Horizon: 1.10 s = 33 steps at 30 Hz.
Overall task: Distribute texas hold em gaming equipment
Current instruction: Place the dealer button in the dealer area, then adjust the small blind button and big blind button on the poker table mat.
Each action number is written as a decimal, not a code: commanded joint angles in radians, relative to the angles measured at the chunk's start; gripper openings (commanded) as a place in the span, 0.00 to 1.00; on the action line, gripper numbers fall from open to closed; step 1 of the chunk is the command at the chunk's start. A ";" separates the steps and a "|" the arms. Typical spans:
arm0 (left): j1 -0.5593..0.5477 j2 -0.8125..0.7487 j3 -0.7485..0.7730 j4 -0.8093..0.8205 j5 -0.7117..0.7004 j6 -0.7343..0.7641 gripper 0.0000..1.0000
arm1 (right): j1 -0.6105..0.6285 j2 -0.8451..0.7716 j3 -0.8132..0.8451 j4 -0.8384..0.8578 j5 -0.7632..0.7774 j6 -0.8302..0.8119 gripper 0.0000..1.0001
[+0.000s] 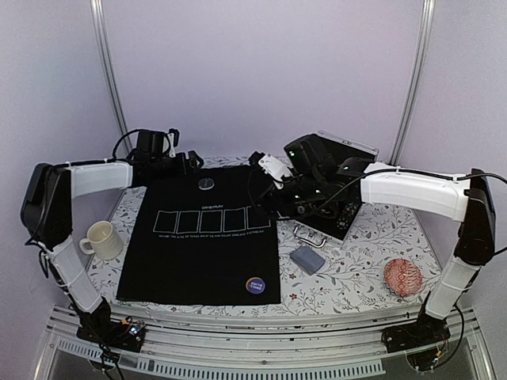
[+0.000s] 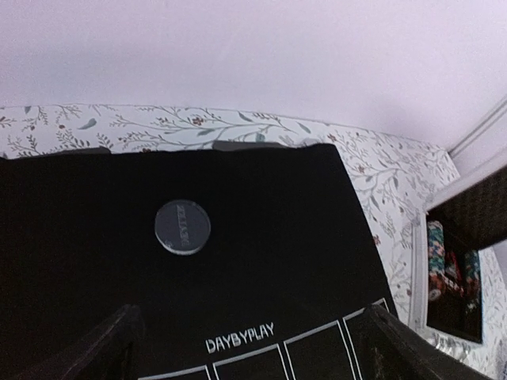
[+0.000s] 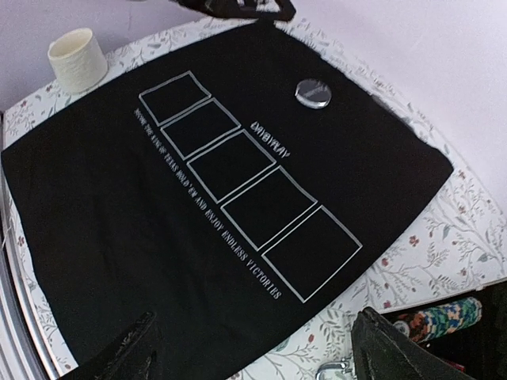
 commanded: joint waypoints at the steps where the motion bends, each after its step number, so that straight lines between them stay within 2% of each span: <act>1: -0.012 -0.160 -0.175 -0.018 0.035 0.033 0.96 | 0.080 0.096 0.041 -0.194 -0.058 0.042 0.84; 7: -0.022 -0.300 -0.295 -0.051 0.057 0.018 0.96 | 0.207 0.233 0.072 -0.309 -0.046 0.069 0.86; 13: -0.025 -0.338 -0.331 -0.066 0.059 0.020 0.96 | 0.255 0.341 0.088 -0.352 0.001 0.095 0.85; 16: -0.025 -0.338 -0.330 -0.069 0.059 0.024 0.96 | 0.258 0.364 0.087 -0.351 0.012 0.103 0.82; 19: -0.025 -0.333 -0.324 -0.070 0.059 0.026 0.96 | 0.262 0.381 0.090 -0.355 0.029 0.107 0.76; 25: -0.026 -0.325 -0.309 -0.074 0.062 0.033 0.96 | 0.263 0.369 0.070 -0.360 0.025 0.115 0.57; 33: -0.025 -0.325 -0.295 -0.088 0.053 0.049 0.96 | 0.263 0.341 0.050 -0.388 -0.004 0.121 0.44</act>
